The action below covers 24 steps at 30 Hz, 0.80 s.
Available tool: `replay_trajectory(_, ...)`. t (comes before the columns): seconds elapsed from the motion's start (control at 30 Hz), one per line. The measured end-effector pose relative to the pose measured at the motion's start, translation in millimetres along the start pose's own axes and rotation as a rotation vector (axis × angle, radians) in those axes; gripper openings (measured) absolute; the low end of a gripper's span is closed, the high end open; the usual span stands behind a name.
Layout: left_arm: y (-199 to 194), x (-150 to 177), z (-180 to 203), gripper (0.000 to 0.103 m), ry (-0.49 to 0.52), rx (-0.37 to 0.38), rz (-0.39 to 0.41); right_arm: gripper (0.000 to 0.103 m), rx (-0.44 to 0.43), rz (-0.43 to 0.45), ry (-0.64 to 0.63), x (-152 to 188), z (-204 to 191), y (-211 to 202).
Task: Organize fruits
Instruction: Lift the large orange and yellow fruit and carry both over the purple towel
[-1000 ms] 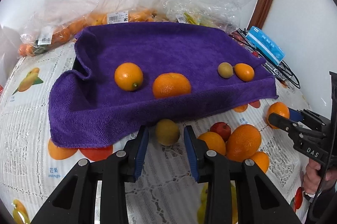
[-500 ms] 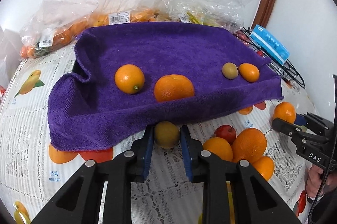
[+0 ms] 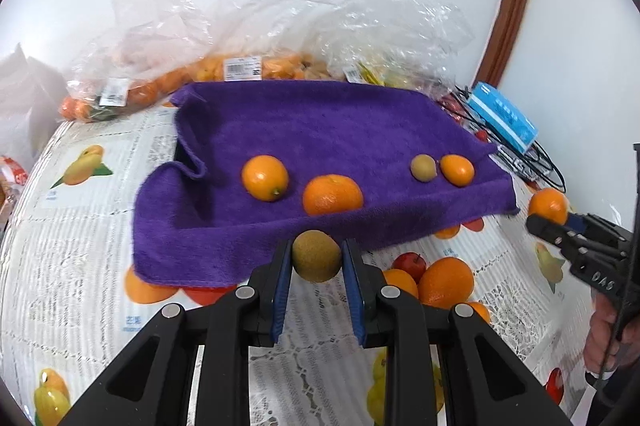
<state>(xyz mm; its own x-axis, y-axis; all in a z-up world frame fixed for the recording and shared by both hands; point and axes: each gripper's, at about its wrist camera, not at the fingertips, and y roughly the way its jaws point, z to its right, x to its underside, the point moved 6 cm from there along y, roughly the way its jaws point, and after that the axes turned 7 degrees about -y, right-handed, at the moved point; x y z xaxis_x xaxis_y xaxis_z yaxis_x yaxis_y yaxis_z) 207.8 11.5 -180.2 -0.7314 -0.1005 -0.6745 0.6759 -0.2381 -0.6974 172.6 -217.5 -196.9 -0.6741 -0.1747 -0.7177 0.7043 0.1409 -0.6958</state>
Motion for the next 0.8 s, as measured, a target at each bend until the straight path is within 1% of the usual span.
replay_trajectory(0.3, -31.7, -20.0, -9.0, 0.024, -0.058, -0.043, 0.065, 0.042, 0.026, 0.063, 0.034, -33.5, 1.6, -22.3)
replay_trajectory(0.43, -45.9, -28.2, -13.2, 0.024, -0.081, -0.073, 0.089, 0.042, 0.03, 0.097, 0.056, -45.1, 3.5, -35.1)
replay_trajectory(0.57, -51.4, -30.3, -17.8, 0.024, -0.122, -0.076, 0.089, 0.042, 0.035, 0.125, 0.071, -53.2, 4.6, -46.4)
replay_trajectory(0.8, -51.1, -39.8, -16.7, 0.024, -0.133, -0.082, 0.11, 0.042, 0.026, 0.157, 0.069, -68.0, 1.2, -53.3)
